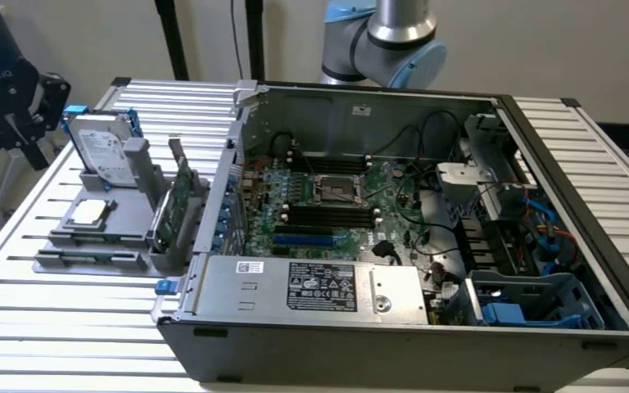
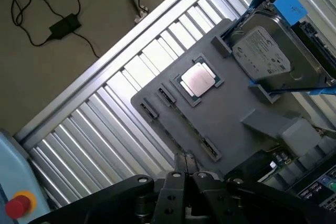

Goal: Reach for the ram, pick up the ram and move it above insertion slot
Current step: 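Pick up the ram and move it above insertion slot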

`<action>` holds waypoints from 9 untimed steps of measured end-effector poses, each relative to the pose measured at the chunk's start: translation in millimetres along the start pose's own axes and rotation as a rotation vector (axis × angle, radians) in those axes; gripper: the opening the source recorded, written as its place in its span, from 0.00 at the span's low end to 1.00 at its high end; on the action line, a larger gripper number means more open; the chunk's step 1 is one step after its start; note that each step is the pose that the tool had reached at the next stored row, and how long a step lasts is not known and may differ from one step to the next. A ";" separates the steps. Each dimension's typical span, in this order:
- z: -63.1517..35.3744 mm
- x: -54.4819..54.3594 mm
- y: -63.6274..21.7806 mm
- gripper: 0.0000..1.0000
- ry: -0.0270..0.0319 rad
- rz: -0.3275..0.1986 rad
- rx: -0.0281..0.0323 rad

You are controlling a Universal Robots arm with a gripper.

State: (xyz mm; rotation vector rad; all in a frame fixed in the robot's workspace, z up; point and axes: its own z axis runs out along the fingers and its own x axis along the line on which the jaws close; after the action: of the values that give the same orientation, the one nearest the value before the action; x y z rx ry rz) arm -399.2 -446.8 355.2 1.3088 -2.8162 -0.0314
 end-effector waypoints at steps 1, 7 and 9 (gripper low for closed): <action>0.2 0.0 0.0 0.11 0.0007 -0.018 0.0004; 1.2 0.0 0.0 0.11 0.0043 -0.127 0.0031; 1.6 -0.1 -0.1 0.11 0.0055 -0.164 0.0040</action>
State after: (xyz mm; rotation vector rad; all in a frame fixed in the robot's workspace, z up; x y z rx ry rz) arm -399.2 -446.8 353.6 1.5350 -2.6979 -0.0267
